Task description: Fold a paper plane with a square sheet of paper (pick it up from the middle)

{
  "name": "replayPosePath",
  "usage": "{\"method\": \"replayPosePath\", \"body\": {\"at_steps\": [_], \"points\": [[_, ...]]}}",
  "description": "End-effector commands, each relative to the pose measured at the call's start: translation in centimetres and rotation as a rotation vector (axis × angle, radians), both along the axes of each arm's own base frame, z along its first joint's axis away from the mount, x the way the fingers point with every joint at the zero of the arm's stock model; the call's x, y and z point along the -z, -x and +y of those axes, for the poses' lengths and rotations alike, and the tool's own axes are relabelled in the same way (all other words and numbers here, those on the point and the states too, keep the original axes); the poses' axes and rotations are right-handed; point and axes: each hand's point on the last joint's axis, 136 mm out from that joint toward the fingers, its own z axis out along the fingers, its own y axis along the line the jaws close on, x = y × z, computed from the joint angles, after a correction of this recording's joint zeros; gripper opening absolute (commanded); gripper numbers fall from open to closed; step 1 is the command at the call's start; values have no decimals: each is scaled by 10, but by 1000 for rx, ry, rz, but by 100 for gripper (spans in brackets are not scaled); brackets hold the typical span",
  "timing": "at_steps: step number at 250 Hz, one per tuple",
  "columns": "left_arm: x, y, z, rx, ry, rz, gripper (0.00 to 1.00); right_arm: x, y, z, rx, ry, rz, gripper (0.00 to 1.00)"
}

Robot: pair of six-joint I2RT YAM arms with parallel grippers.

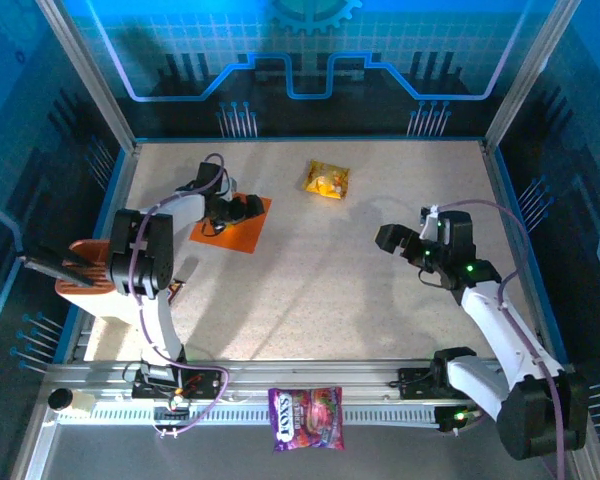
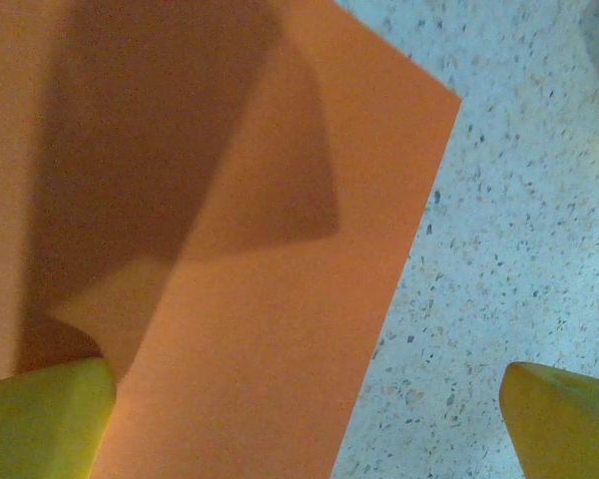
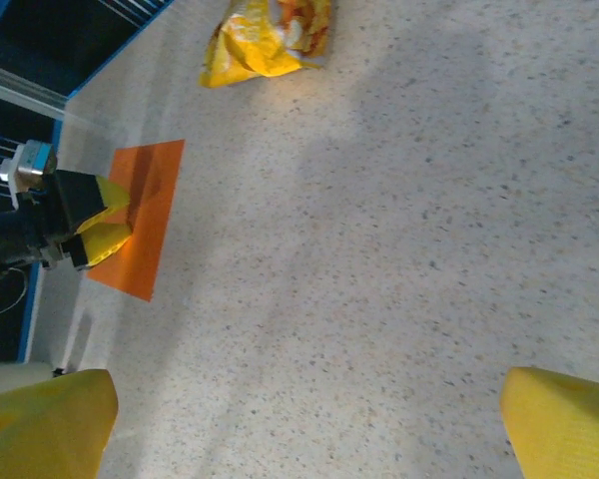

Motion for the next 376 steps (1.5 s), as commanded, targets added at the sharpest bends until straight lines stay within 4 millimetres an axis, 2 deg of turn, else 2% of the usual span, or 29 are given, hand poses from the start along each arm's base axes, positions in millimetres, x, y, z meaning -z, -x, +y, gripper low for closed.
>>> {"method": "replayPosePath", "body": {"at_steps": [1, 51, 75, 104, 122, 154, 172, 191, 208, 229, 248, 267, 292, 324, 376], "points": [[21, 23, -9, -17, 13, 98, 100, -12, 4, -7, 40, 42, -5, 99], [41, 60, -24, -74, 36, 196, 100, -15, 8, -11, 51, 56, -14, 99], [42, 80, -38, -113, 57, 210, 100, -12, 9, -11, 47, 58, 2, 99], [39, 104, -64, -164, 92, 165, 100, -7, 9, -12, 54, 57, 24, 99], [37, 115, -90, -153, 153, 156, 100, -5, 8, -13, 63, 54, 34, 99], [36, 138, -127, -115, 144, 148, 100, -6, 7, -11, 65, 34, 37, 99], [31, 147, -136, -108, 128, 134, 100, -5, 7, -10, 61, 25, 38, 99], [17, 148, -137, -97, 117, 84, 100, -5, 7, -10, 60, 23, 39, 99], [-6, 141, -133, -51, 76, 0, 100, -7, 7, -10, 57, 28, 30, 99], [-32, 130, -130, 98, -34, -113, 100, -9, 7, -9, 47, 25, 12, 99], [-41, 122, -123, 216, -130, -113, 100, -12, 8, -5, 21, 10, -7, 99], [-39, 117, -121, 325, -135, -59, 100, -14, 8, -1, 2, -8, -18, 99], [-29, 111, -115, 364, -96, 22, 100, -13, 8, 1, -1, -23, -18, 99], [-19, 106, -108, 334, -50, 65, 100, -14, 8, 3, -5, -35, -15, 99], [0, 118, -111, 273, 10, 125, 100, -23, 6, -4, 57, -69, -42, 99]]}}
